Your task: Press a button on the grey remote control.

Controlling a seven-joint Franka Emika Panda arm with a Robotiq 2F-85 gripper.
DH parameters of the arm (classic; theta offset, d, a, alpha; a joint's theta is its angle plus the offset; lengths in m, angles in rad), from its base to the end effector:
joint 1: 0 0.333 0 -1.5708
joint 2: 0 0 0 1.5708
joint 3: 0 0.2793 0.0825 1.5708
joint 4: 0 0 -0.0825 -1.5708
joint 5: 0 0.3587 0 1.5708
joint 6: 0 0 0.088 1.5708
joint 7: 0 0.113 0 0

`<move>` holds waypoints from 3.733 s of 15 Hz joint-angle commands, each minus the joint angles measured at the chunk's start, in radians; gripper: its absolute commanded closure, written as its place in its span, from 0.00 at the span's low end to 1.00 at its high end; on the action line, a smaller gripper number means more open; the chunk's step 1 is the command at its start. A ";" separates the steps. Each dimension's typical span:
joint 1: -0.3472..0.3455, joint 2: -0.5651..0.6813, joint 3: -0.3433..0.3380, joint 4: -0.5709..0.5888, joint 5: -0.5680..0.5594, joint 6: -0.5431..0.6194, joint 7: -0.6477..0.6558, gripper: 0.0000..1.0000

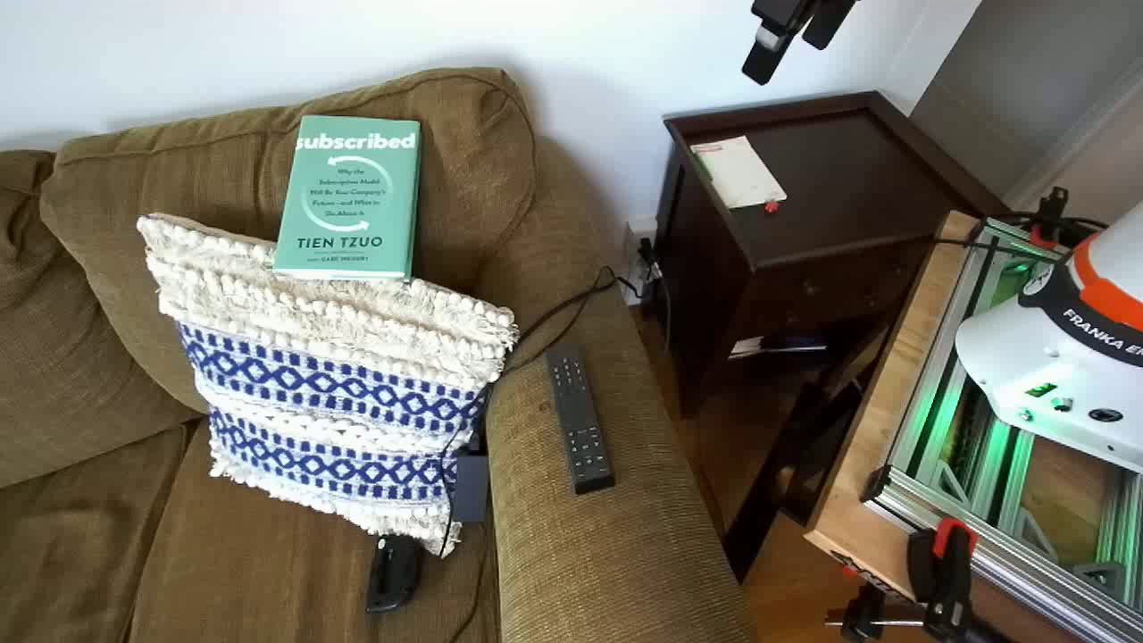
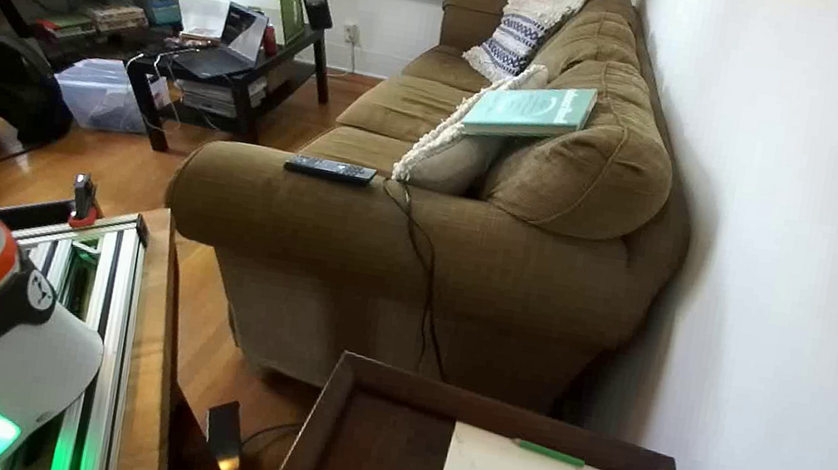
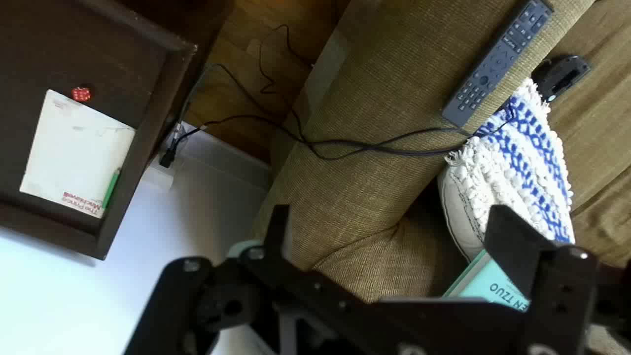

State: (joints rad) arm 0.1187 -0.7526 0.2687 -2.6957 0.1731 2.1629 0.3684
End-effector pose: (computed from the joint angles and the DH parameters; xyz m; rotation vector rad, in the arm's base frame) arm 0.3204 0.1341 0.4396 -3.0778 0.1766 -0.3173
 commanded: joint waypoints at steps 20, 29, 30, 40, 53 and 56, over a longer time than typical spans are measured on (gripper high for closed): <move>0.239 0.285 0.016 0.045 0.077 0.305 -0.232 0.00; 0.409 0.517 -0.030 0.067 0.194 0.518 -0.634 0.00; 0.410 0.538 -0.020 0.073 0.187 0.543 -0.642 0.00; 0.356 0.664 0.047 0.095 0.073 0.635 -0.599 0.00; 0.329 0.812 0.086 0.105 0.001 0.753 -0.617 0.00; 0.312 0.865 0.090 0.105 -0.085 0.832 -0.578 0.25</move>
State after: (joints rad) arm 0.4618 0.0563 0.3396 -2.5922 0.1677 2.9306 -0.2402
